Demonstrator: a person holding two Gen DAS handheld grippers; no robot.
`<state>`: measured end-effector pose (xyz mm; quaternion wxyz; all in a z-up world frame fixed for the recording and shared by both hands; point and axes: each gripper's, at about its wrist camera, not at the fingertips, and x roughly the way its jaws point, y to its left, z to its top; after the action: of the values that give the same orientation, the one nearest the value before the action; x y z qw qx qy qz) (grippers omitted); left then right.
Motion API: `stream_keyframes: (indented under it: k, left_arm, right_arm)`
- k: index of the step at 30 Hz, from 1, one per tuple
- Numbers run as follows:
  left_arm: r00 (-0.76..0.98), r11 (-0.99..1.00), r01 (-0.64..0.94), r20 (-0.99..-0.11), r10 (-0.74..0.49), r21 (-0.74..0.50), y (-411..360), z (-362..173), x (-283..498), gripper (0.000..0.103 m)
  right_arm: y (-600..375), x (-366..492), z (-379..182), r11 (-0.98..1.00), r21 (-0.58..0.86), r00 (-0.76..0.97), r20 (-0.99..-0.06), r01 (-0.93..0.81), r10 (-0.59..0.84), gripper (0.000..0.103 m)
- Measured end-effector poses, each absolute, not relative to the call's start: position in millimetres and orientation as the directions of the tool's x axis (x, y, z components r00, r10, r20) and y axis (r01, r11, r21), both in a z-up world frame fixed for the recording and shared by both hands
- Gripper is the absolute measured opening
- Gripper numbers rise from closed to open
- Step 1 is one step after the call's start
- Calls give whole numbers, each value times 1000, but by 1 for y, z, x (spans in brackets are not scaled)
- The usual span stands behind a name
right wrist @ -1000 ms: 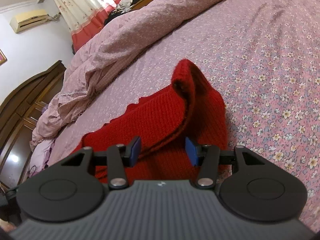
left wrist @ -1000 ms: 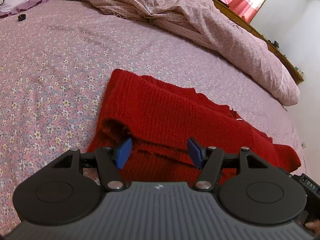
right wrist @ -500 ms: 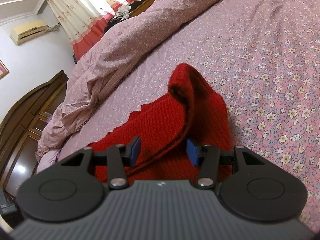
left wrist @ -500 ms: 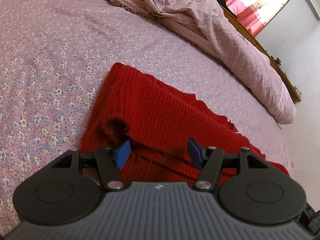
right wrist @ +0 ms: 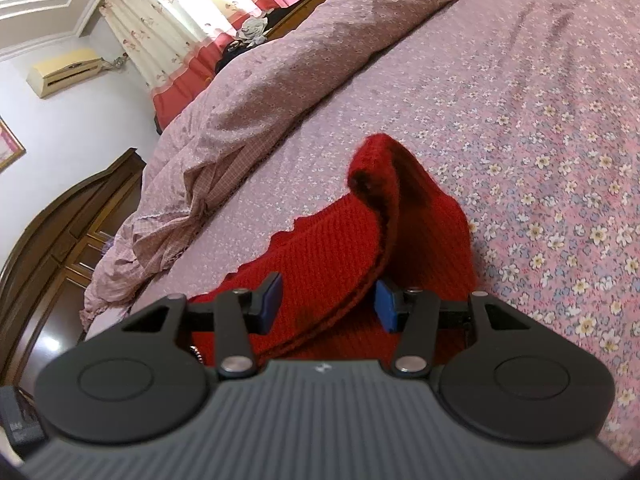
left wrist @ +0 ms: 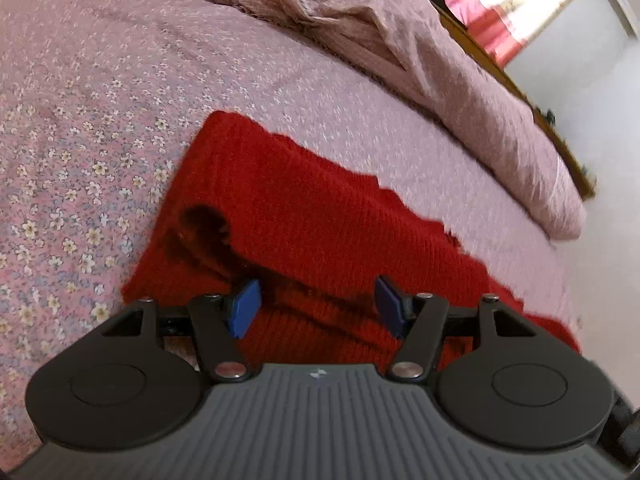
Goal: Fold small clothes
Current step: 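Grasp the folded edge with both grippers, fold it over, open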
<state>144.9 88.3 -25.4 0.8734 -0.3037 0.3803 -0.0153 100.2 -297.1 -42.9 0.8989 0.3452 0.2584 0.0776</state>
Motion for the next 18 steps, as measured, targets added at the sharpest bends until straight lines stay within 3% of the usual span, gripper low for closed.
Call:
stream_keyframes:
  k: [7, 9, 11, 13, 14, 18]
  left_arm:
    - [750, 785, -220, -615, -243, -579, 101, -19, 160, 65]
    - [748, 785, -222, -617, -244, -579, 102, -20, 165, 57]
    - [745, 788, -221, -621, -243, -574, 102, -19, 169, 36]
    - [743, 786, -218, -620, -250, -578, 104, -19, 174, 24]
    - [744, 785, -213, -617, -255, -582, 105, -19, 173, 20]
    - [754, 793, -194, -605, -256, -578, 106, -13, 180, 16]
  right_arm:
    - [-298, 107, -42, 757, 653, 849, -413, 24, 329, 50]
    - [-297, 109, -41, 764, 645, 847, -415, 17, 332, 41]
    - [-297, 112, -40, 766, 643, 841, -423, 16, 337, 35]
    - [-296, 115, -40, 772, 636, 837, -428, 10, 342, 21]
    - [-295, 117, -39, 776, 631, 836, -429, 6, 343, 14]
    - [-294, 122, -33, 780, 625, 849, -404, -15, 341, 10]
